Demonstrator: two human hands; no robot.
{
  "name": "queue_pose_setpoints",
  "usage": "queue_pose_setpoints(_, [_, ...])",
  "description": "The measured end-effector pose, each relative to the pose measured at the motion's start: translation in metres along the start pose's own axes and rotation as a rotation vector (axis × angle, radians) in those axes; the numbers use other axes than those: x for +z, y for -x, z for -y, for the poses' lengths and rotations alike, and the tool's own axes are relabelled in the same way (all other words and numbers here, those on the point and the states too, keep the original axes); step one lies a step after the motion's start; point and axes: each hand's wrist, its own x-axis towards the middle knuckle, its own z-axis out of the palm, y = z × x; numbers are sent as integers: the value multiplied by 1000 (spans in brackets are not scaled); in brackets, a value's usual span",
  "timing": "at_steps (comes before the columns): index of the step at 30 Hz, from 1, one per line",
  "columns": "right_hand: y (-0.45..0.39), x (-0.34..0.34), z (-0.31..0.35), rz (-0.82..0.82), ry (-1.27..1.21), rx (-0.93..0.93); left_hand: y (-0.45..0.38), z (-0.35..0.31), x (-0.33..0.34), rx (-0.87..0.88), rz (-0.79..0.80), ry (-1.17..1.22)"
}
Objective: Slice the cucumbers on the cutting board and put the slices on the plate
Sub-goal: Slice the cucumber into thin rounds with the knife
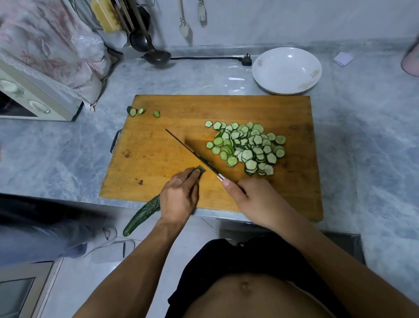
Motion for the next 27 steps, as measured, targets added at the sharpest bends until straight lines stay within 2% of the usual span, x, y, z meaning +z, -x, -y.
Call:
queue_pose_setpoints(10, [16, 9, 5, 10, 35, 18, -1, 1, -3, 11, 51, -20])
queue_pose_setpoints(27, [21, 10, 12, 1, 39, 36, -4, -12, -10, -56, 27, -37])
